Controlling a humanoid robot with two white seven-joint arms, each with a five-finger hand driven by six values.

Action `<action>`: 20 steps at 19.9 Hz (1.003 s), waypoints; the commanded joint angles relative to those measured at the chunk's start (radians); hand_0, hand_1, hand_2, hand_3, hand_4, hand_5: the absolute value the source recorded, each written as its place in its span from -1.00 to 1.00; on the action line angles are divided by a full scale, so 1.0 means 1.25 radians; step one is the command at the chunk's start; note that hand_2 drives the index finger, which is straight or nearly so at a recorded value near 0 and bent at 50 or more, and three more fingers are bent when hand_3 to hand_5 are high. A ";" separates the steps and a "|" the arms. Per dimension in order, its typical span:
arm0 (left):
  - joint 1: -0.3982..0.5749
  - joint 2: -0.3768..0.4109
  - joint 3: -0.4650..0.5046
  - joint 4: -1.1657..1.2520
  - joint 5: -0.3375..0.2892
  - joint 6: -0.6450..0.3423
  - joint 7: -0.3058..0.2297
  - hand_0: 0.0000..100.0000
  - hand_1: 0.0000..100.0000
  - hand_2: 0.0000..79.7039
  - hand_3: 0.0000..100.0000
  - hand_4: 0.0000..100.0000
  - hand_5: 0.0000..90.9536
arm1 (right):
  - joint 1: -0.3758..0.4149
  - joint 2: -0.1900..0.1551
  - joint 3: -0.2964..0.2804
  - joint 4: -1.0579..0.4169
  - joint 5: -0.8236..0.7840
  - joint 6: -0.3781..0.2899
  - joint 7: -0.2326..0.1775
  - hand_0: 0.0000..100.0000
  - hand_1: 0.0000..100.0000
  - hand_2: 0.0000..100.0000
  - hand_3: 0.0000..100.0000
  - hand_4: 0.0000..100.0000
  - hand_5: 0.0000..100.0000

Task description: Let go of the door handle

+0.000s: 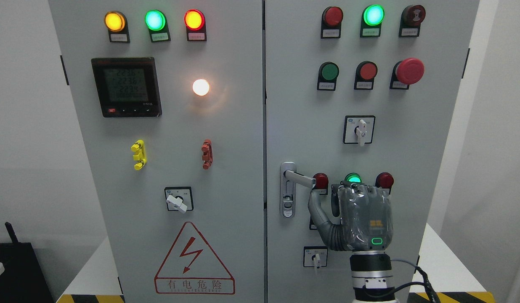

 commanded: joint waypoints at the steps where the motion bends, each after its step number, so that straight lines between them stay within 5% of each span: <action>1: 0.000 0.000 -0.011 0.016 0.000 0.001 -0.001 -0.76 -0.22 -1.00 -1.00 -1.00 -1.00 | 0.044 -0.042 -0.001 -0.033 -0.001 -0.027 -0.026 0.14 -0.46 1.00 1.00 1.00 0.98; 4: 0.000 0.000 -0.011 0.016 0.000 0.001 -0.001 -0.76 -0.22 -1.00 -1.00 -1.00 -1.00 | 0.067 -0.086 -0.011 -0.076 -0.031 -0.044 -0.053 0.17 -0.48 1.00 1.00 0.96 0.94; 7: 0.000 0.000 -0.011 0.016 0.000 0.001 -0.001 -0.76 -0.22 -1.00 -1.00 -1.00 -1.00 | 0.101 -0.167 -0.044 -0.116 -0.108 -0.091 -0.060 0.19 -0.52 0.43 0.96 0.59 0.65; 11: 0.000 0.000 -0.011 0.016 0.000 0.001 -0.001 -0.76 -0.22 -1.00 -1.00 -1.00 -1.00 | 0.104 -0.239 -0.078 -0.117 -0.201 -0.142 -0.062 0.21 -0.67 -0.46 -0.15 -0.37 -0.34; 12: 0.000 0.000 -0.011 0.016 0.000 0.001 -0.001 -0.76 -0.22 -1.00 -1.00 -1.00 -1.00 | 0.104 -0.247 -0.080 -0.118 -0.215 -0.146 -0.062 0.22 -0.75 -0.80 -0.62 -0.84 -0.85; 13: 0.000 0.001 -0.011 0.016 0.000 0.001 -0.001 -0.76 -0.22 -1.00 -1.00 -1.00 -1.00 | 0.103 -0.250 -0.080 -0.123 -0.221 -0.155 -0.062 0.21 -0.76 -0.88 -0.74 -0.94 -0.99; 15: 0.000 0.000 -0.011 0.016 0.000 0.001 -0.001 -0.76 -0.22 -1.00 -1.00 -1.00 -1.00 | 0.104 -0.250 -0.083 -0.131 -0.221 -0.173 -0.063 0.17 -0.78 -1.00 -1.00 -1.00 -1.00; 20: 0.000 0.000 -0.011 0.016 0.000 0.001 -0.001 -0.76 -0.22 -1.00 -1.00 -1.00 -1.00 | 0.115 -0.237 -0.082 -0.139 -0.222 -0.180 -0.062 0.11 -0.76 -1.00 -1.00 -1.00 -1.00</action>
